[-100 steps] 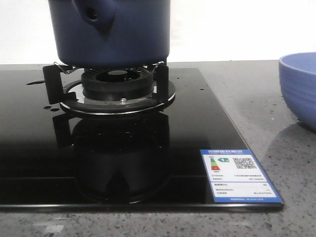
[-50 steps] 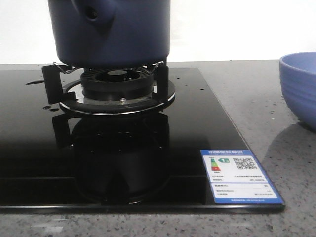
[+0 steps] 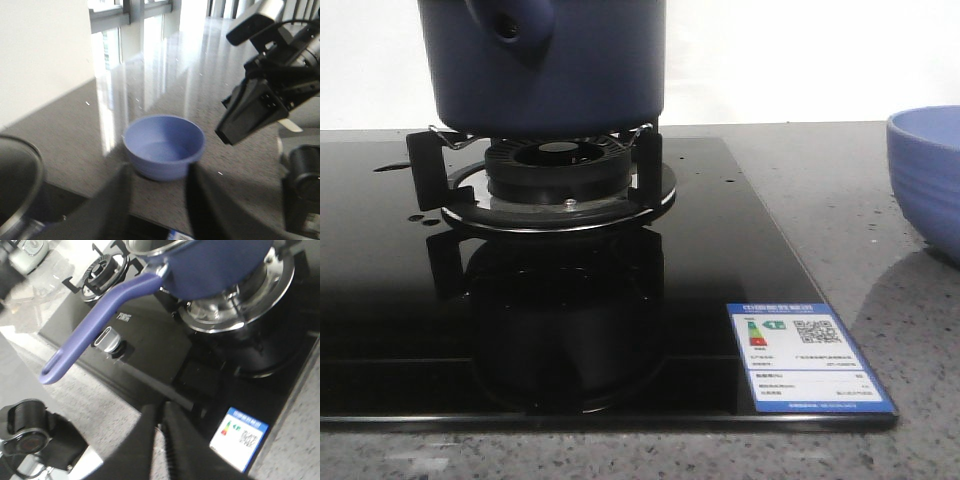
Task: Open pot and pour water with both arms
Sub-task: 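Reach the left gripper to the pot lid and grasp its purple knob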
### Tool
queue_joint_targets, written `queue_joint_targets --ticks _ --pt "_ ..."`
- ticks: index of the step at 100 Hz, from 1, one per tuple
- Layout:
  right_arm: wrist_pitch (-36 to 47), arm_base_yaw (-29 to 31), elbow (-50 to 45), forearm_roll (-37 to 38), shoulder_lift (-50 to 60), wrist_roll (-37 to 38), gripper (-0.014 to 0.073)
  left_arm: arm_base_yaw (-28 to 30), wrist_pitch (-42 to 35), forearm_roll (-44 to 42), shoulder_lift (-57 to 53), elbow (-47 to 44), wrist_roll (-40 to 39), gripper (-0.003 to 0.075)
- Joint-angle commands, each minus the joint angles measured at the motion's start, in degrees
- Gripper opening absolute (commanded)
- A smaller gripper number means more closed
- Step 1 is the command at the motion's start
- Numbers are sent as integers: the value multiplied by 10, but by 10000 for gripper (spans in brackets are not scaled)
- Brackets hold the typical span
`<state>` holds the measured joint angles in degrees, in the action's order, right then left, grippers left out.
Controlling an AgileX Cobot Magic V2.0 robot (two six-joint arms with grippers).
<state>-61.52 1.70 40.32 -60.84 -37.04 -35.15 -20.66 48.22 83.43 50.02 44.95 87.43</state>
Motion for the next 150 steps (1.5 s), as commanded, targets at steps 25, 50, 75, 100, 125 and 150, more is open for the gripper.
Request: queue_joint_targets --ticks 25,50,75,100,125,150 --pt "46 0 20 -41 -5 -26 570 -5 -180 44 21 42 78 513" --pt "45 0 20 -41 -5 -26 566 -5 -191 64 119 85 122 513" --pt "33 0 20 -41 -5 -26 566 -5 -174 91 213 142 149 513" --pt "23 0 20 -41 -5 -26 566 2 -172 116 270 168 152 513" --pt "23 0 20 -41 -5 -26 566 27 -159 152 289 191 158 516" --pt "36 0 20 -41 -5 -26 566 40 -137 150 312 195 161 516"
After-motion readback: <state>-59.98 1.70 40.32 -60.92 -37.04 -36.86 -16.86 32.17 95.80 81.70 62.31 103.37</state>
